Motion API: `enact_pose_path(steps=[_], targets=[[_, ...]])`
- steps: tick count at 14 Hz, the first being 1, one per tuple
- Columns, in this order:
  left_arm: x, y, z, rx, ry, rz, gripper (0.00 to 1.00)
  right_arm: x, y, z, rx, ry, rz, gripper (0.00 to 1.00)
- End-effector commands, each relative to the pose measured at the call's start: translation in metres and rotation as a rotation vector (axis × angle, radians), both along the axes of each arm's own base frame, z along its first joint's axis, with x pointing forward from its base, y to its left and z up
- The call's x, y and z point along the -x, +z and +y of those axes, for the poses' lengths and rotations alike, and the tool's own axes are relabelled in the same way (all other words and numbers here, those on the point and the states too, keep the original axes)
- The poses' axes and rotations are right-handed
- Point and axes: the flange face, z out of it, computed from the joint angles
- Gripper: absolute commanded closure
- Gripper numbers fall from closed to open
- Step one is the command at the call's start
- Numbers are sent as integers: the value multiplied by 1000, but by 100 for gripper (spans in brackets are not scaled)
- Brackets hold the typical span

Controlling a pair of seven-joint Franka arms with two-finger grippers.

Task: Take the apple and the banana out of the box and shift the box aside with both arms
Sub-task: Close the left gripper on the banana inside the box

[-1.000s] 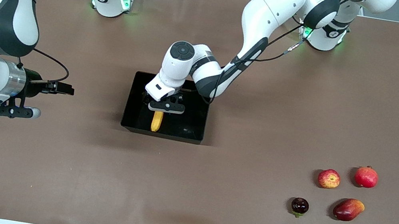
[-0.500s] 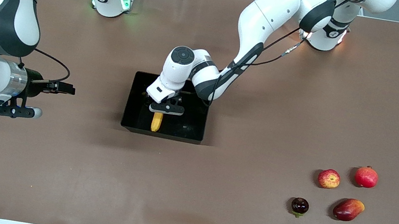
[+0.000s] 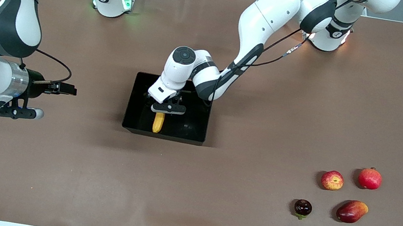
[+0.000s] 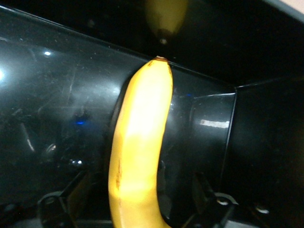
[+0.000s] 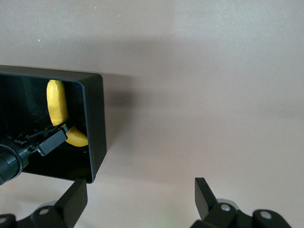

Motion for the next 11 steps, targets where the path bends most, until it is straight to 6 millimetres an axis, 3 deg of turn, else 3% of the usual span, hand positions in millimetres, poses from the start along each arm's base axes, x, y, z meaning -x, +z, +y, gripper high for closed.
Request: enact_pose_path(steps=[1, 3, 4, 8, 11], targets=[[1, -9, -11, 60, 44, -22, 52, 4, 3, -2, -4, -6, 3, 0], [1, -7, -11, 61, 45, -23, 90, 4, 5, -1, -5, -5, -1, 0], [-1, -7, -10, 61, 48, -23, 100, 4, 5, 0, -5, -3, -2, 0], [-7, 6, -8, 71, 54, -32, 100, 4, 5, 0, -6, 0, 0, 0], [-19, 44, -4, 53, 65, -33, 100, 4, 5, 0, -6, 0, -2, 0]])
